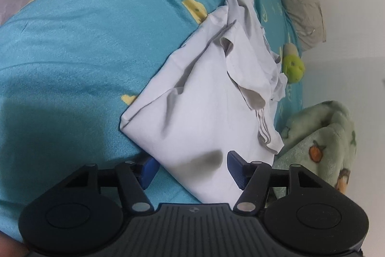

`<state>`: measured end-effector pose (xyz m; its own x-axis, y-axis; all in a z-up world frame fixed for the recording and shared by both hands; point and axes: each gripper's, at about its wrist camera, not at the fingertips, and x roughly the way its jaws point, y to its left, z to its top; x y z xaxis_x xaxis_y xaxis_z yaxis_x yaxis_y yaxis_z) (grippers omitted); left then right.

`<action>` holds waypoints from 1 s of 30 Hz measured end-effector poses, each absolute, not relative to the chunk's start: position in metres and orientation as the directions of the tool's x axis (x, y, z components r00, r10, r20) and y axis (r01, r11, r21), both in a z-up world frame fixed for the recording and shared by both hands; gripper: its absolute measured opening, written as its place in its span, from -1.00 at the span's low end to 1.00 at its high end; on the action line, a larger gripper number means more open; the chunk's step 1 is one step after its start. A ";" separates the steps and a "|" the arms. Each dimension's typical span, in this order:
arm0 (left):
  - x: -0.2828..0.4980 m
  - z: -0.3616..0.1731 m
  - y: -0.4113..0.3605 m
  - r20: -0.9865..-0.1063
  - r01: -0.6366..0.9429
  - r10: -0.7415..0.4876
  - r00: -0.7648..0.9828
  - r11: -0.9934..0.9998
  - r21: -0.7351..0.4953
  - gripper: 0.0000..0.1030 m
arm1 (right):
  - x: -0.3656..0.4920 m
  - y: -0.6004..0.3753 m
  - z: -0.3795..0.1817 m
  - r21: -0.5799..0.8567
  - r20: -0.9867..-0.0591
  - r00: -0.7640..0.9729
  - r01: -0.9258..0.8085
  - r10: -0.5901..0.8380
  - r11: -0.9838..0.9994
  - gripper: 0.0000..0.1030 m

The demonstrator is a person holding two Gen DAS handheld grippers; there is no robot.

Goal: Fold clothes

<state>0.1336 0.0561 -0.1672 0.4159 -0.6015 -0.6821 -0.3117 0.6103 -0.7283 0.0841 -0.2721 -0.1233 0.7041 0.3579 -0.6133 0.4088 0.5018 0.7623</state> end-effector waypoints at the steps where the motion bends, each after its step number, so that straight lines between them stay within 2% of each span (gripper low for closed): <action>1: 0.133 -0.167 0.055 -0.684 -0.311 -0.599 0.417 0.613 -0.726 0.25 | 0.084 -0.267 -0.125 0.767 -0.611 0.698 0.405 0.373 0.498 0.66; 5: 0.133 -0.173 0.060 -0.668 -0.354 -0.602 0.438 0.568 -0.743 0.20 | 0.087 -0.251 -0.128 0.785 -0.593 0.689 0.379 0.416 0.491 0.66; 6: 0.133 -0.174 0.062 -0.663 -0.367 -0.602 0.445 0.553 -0.748 0.07 | 0.087 -0.249 -0.128 0.789 -0.588 0.688 0.373 0.425 0.488 0.66; 9: 0.135 -0.178 0.064 -0.680 -0.394 -0.576 0.454 0.555 -0.733 -0.54 | 0.088 -0.246 -0.131 0.807 -0.570 0.685 0.365 0.453 0.464 0.66; 13: 0.135 -0.173 0.063 -0.674 -0.370 -0.558 0.484 0.567 -0.736 -0.86 | 0.089 -0.248 -0.138 0.838 -0.542 0.671 0.381 0.506 0.391 0.69; 18: 0.128 -0.148 0.061 -0.584 -0.262 -0.566 0.581 0.550 -0.793 -0.90 | 0.090 -0.242 -0.152 0.869 -0.492 0.635 0.399 0.595 0.292 0.69; 21: 0.125 -0.140 0.062 -0.526 -0.223 -0.576 0.626 0.514 -0.828 -0.91 | 0.094 -0.240 -0.158 0.862 -0.501 0.616 0.416 0.607 0.289 0.69; 23: 0.124 -0.136 0.063 -0.492 -0.203 -0.580 0.649 0.491 -0.847 -0.91 | 0.095 -0.246 -0.162 0.858 -0.508 0.634 0.434 0.583 0.276 0.69; 30: 0.122 -0.133 0.066 -0.466 -0.192 -0.583 0.665 0.470 -0.861 -0.91 | 0.087 -0.273 -0.185 0.823 -0.553 0.708 0.545 0.438 0.158 0.68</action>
